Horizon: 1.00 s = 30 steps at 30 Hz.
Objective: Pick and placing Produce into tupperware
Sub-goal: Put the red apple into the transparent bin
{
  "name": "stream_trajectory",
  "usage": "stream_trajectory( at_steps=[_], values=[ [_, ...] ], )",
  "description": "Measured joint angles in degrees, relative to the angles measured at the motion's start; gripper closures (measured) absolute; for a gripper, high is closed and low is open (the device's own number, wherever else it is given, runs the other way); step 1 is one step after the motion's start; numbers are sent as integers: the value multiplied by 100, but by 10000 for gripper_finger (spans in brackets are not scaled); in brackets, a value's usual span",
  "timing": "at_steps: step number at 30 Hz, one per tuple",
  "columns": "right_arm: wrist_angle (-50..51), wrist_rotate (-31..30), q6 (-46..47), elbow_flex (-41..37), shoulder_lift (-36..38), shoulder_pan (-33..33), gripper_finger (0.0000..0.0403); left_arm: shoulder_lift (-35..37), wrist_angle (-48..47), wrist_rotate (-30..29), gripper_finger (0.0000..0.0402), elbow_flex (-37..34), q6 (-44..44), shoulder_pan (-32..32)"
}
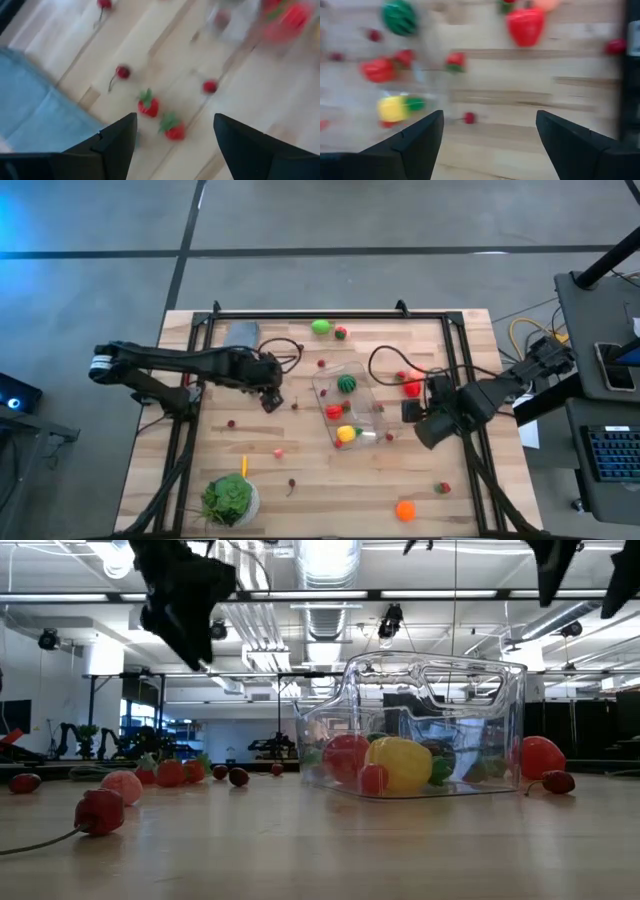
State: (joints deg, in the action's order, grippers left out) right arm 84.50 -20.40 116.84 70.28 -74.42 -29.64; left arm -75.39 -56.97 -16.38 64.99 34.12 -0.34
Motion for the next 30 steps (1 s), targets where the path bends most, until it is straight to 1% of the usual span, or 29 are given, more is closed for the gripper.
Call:
stream_trajectory(
  at_steps=[2, 5, 9, 12, 15, 17, 19, 22, 26, 30],
  values=[
    [197, 204, -363, -3, 3, 267, 99, 221, 403, 0, 153, -4, 6, 0],
    [473, 318, -990, -37, 10, 792, 103, 540, 998, 0, 153, -4, 3, 0],
    [472, 589, -2055, -183, 14, 1671, 103, 866, 1227, -2, 153, -10, -150, 20],
    [-9, 901, -3045, -465, 23, 2337, 104, 1068, 1153, -1, 153, -75, -190, 25],
    [-794, 1489, -4126, -890, 25, 2995, 104, 1261, 1148, -2, 153, -259, -203, 31],
    [-1321, 1750, -4585, -1199, 25, 3354, 106, 1382, 1139, 1, 153, -415, -267, 31],
    [-1669, 1908, -4796, -1454, 25, 3667, 108, 1501, 1159, 4, 153, -572, -296, 33],
    [-1745, 1905, -4862, -1671, 25, 4004, 110, 1659, 1140, 1, 153, -822, -297, 35],
    [-1833, 1889, -4978, -1913, 27, 4324, 107, 1840, 1439, -87, 153, -1172, -346, 64],
    [-2201, 1883, -4981, -2186, 27, 4507, 94, 1968, 1826, -93, 153, -1511, -566, 154]
  ],
)
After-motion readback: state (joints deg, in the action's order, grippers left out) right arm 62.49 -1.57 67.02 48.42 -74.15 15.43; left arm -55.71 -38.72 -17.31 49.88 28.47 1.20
